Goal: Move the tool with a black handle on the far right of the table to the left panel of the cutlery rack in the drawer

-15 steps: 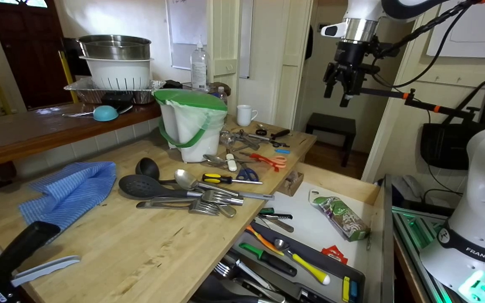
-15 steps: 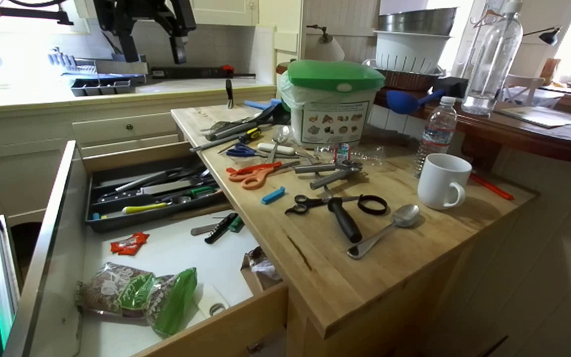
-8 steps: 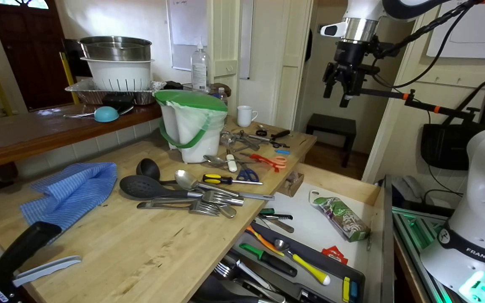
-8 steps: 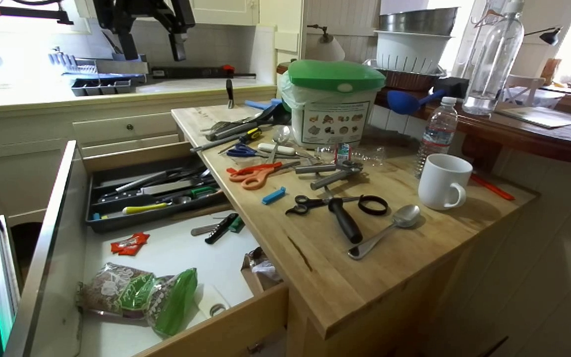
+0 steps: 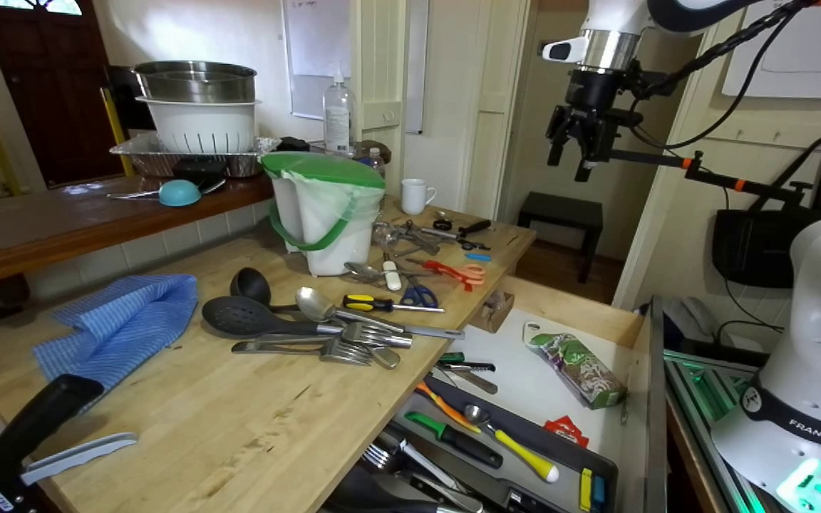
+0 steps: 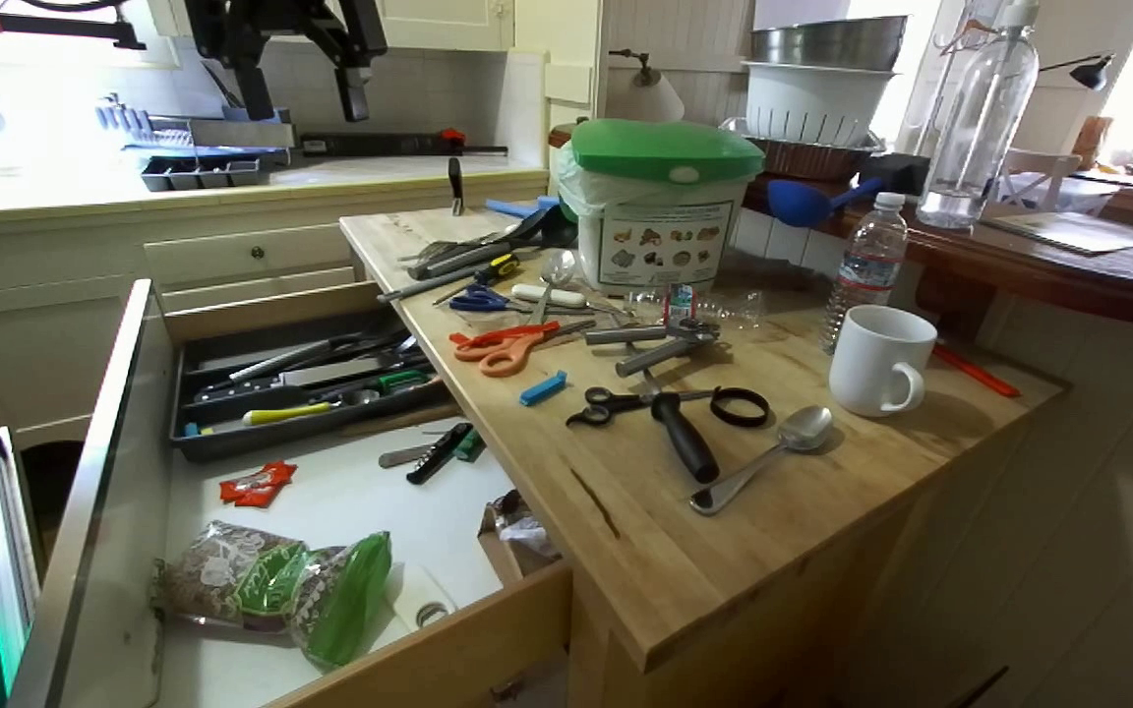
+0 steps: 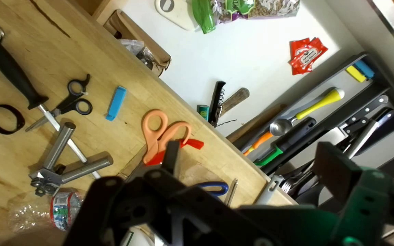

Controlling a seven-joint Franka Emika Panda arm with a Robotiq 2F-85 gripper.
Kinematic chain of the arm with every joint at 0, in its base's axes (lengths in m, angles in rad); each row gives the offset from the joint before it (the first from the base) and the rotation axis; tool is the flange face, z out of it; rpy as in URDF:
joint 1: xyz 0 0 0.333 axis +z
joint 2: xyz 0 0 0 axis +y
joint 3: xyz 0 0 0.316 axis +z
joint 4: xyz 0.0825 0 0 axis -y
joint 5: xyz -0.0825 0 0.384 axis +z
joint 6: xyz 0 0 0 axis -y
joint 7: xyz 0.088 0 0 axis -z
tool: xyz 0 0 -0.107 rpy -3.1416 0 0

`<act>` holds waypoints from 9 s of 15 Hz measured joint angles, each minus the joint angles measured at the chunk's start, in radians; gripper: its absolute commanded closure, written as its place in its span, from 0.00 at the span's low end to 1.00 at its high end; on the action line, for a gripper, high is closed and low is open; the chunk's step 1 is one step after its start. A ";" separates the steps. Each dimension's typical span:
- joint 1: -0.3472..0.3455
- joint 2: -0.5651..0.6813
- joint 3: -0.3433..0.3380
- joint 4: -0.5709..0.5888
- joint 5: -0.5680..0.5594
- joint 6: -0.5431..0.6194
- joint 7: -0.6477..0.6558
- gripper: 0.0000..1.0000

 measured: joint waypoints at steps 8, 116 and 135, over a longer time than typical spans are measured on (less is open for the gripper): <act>0.069 0.129 -0.172 0.125 0.090 0.024 -0.311 0.00; -0.225 0.412 0.009 0.135 0.121 -0.051 -1.034 0.77; -0.197 0.177 0.096 -0.246 0.027 0.116 -0.812 0.94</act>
